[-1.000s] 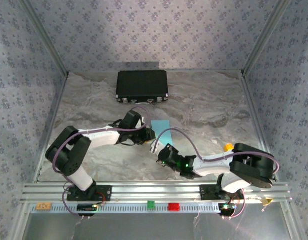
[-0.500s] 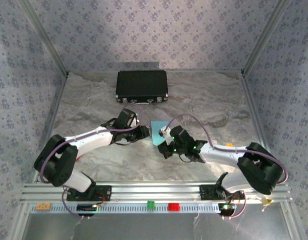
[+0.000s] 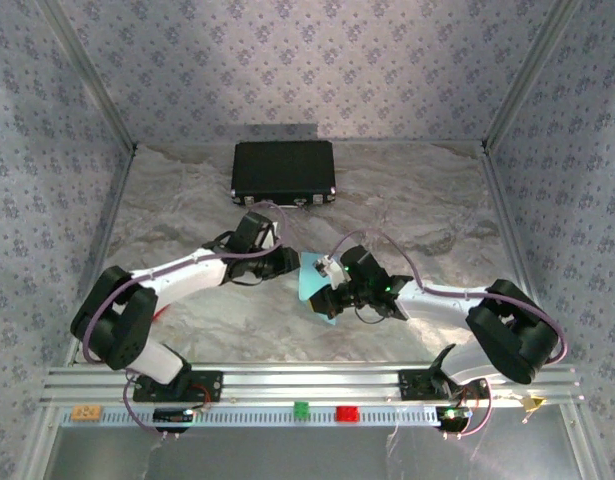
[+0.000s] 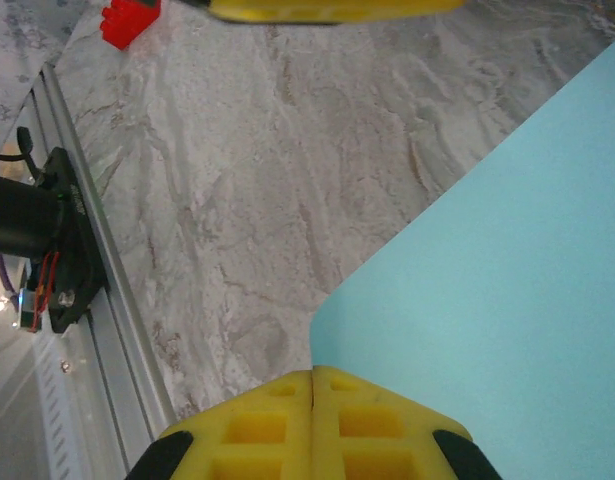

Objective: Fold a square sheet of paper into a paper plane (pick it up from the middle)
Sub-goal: Third fold the triangle at the center of the table.

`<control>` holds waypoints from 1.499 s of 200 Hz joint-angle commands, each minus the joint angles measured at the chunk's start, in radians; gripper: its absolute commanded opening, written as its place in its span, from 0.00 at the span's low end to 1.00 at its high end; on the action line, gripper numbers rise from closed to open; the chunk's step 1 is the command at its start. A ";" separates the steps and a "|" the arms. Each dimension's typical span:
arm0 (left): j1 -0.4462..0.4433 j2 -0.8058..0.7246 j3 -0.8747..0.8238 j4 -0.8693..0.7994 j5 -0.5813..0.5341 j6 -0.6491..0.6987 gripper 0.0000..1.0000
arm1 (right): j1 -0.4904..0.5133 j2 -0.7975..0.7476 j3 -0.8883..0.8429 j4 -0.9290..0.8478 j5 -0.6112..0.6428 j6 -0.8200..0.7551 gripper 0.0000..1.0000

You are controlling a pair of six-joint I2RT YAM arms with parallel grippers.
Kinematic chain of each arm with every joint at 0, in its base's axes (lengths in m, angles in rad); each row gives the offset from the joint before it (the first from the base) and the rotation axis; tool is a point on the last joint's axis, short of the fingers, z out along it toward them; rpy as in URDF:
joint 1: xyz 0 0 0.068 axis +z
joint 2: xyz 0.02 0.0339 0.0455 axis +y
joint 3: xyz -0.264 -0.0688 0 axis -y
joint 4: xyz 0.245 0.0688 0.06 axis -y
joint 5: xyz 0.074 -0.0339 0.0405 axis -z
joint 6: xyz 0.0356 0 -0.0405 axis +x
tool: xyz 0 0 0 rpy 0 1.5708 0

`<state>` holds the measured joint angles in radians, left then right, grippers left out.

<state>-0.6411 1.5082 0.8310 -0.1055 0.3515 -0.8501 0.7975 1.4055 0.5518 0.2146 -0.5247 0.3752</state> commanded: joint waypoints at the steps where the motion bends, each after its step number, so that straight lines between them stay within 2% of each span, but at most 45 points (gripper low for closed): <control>1: 0.005 0.048 0.064 0.010 0.052 0.039 0.24 | 0.008 0.014 -0.016 0.035 -0.046 0.022 0.01; 37: 0.006 0.161 0.144 0.029 0.119 0.061 0.16 | 0.009 0.033 -0.023 0.053 -0.041 0.025 0.01; 101: -0.006 0.350 0.243 0.013 0.174 0.100 0.12 | 0.008 0.066 -0.036 0.082 -0.033 0.040 0.01; 122: -0.014 0.392 0.249 0.000 0.159 0.106 0.09 | 0.007 0.071 -0.035 0.083 -0.031 0.040 0.01; 181: -0.017 0.431 0.194 0.005 0.104 0.108 0.06 | -0.014 0.070 -0.036 0.054 0.007 0.036 0.01; 300: -0.018 0.414 0.168 0.018 0.093 0.095 0.06 | -0.040 0.003 -0.036 -0.079 0.260 0.028 0.01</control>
<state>-0.6544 1.9167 1.0367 -0.0422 0.4858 -0.7670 0.7635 1.4399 0.5224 0.1890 -0.3500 0.4034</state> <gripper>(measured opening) 0.059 0.052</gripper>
